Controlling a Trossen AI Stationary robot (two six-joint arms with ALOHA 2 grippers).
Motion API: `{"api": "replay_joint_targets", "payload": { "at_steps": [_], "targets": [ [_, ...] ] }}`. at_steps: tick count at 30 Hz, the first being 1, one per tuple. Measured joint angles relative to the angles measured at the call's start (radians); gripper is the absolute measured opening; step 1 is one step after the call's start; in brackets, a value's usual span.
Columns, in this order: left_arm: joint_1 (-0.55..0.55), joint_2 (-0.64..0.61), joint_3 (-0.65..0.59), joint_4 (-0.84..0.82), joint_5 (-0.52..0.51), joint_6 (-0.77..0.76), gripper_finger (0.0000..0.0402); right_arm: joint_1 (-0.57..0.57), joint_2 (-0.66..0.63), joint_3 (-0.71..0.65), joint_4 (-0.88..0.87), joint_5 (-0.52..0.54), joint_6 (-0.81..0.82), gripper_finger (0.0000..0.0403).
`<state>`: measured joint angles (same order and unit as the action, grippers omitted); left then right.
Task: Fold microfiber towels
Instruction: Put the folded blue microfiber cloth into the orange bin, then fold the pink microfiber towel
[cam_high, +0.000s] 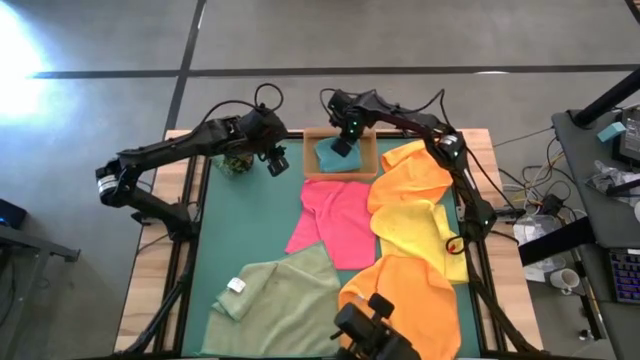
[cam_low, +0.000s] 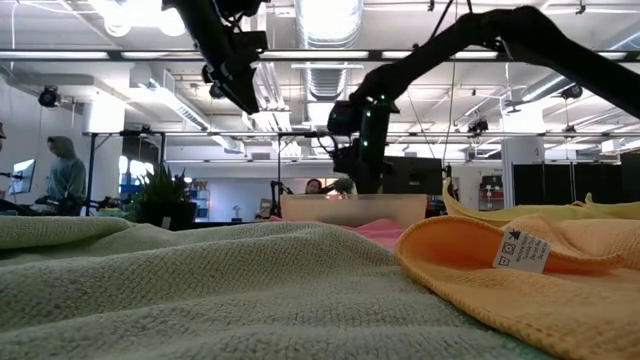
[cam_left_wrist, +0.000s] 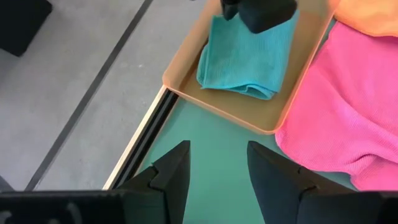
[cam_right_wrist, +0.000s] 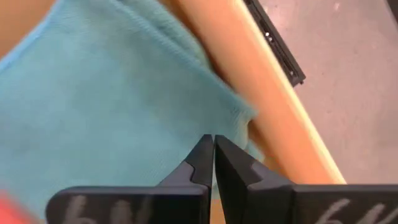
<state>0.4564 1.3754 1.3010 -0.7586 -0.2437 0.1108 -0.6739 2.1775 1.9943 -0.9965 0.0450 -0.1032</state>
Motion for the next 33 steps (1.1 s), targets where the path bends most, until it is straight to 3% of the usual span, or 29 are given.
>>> {"api": "replay_joint_targets", "payload": {
  "at_steps": [4,8,22,33],
  "targets": [
    [0.000,0.000,0.000,0.000,0.000,0.000,0.0143,0.010,-0.020,0.011,-0.096,-0.006,0.005,0.0008],
    [0.000,0.000,0.000,0.000,0.000,0.000,0.0143,0.010,-0.030,0.000,-0.177,-0.080,0.032,0.0008],
    [0.000,0.000,-0.049,0.003,0.000,0.001,0.0143,0.059,-0.030,-0.155,-0.160,-0.267,0.032,0.0008],
    [0.000,0.001,-0.073,0.009,0.000,0.001,0.0143,0.078,-0.066,-0.097,-0.115,-0.201,0.067,0.0008]
  ]
}}
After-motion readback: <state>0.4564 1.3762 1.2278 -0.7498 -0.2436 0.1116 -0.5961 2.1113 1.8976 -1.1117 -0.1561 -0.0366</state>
